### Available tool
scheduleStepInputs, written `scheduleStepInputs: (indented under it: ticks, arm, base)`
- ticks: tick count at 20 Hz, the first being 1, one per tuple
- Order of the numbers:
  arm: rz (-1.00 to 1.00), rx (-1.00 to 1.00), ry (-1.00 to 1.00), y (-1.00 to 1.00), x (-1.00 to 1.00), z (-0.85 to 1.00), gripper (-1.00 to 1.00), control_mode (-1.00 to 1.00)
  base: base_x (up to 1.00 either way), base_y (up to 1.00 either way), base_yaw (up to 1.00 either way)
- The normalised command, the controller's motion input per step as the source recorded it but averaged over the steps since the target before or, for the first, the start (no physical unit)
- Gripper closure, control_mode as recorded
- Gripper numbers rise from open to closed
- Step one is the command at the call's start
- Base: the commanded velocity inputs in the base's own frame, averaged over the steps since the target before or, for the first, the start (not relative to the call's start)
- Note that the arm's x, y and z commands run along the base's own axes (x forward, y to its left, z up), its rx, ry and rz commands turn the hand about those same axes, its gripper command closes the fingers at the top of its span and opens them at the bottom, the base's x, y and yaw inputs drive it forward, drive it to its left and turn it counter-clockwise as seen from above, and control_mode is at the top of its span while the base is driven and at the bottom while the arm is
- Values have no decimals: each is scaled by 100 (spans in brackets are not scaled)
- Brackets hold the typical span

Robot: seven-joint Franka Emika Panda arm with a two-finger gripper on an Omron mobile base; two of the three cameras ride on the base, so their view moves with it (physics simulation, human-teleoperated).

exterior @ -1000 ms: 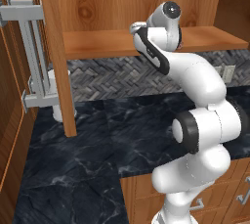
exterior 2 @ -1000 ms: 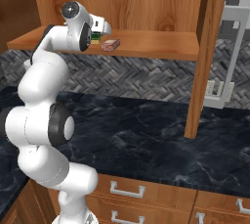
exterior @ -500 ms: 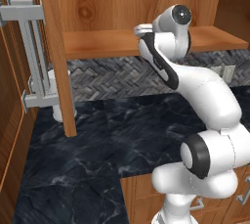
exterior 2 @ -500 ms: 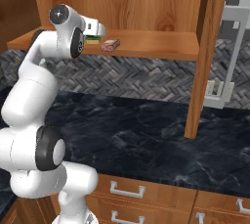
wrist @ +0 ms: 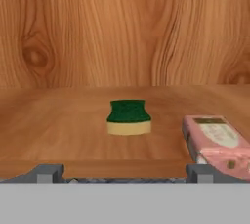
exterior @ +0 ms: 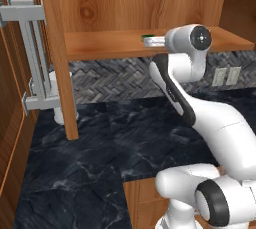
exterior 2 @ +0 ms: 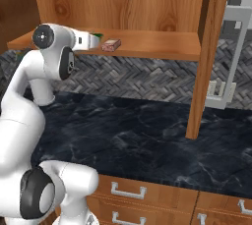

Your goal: Pick up the bar soap and sponge from the sink, and place them back in the cabinet, and close the cabinet doors.

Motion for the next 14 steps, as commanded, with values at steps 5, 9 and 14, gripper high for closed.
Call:
scheduleStepInputs:
  ticks: [5, 9, 14]
  arm:
    - [0, 0, -9, 0, -73, 0, -100, -100]
    - [0, 0, -9, 0, -80, 0, -100, -100]
    - [0, 0, -8, 1, -83, 0, -100, -100]
  base:
    - [0, 0, 0]
    - [0, 0, 0]
    - [0, 0, 0]
